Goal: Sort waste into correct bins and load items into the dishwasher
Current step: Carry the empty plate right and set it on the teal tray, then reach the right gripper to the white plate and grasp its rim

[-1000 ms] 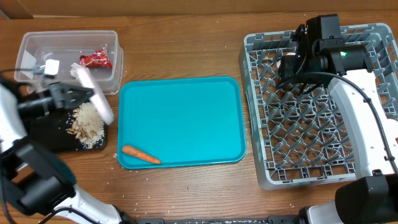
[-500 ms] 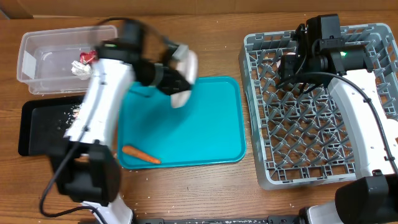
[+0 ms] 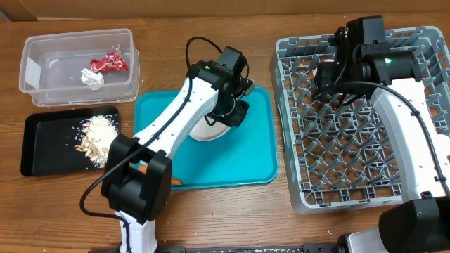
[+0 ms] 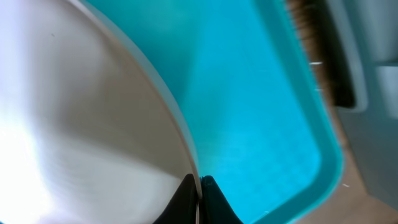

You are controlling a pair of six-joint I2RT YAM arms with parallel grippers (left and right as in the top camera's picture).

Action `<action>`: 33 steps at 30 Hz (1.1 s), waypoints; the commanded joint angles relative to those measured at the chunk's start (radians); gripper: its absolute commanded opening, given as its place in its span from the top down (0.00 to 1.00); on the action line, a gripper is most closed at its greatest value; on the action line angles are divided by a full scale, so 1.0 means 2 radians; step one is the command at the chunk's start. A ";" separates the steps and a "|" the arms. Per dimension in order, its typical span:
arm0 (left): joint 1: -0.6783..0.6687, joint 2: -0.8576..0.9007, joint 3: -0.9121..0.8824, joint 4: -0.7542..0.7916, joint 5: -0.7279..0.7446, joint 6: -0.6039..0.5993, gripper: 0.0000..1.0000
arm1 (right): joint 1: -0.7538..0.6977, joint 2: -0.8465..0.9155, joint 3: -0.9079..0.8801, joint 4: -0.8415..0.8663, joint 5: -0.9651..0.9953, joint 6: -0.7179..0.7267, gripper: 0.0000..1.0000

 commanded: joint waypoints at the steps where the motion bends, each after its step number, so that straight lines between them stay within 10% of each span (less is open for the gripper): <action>1: 0.003 0.009 0.007 -0.004 -0.039 -0.016 0.90 | 0.000 0.000 0.006 0.002 0.004 0.001 0.50; 5: 0.010 0.004 0.008 -0.009 -0.039 -0.016 0.39 | 0.000 0.000 0.006 0.001 0.004 0.001 0.48; 14: 0.074 -0.056 0.032 -0.024 -0.045 -0.024 0.34 | 0.004 0.000 0.006 0.030 -0.077 0.001 0.44; 22: 0.208 -0.082 0.032 -0.038 -0.013 -0.118 0.00 | 0.082 0.011 0.006 0.106 -0.145 0.001 0.37; 33: 0.268 -0.081 0.031 -0.050 0.050 -0.122 0.02 | 0.189 0.130 0.006 0.105 -0.097 0.001 0.30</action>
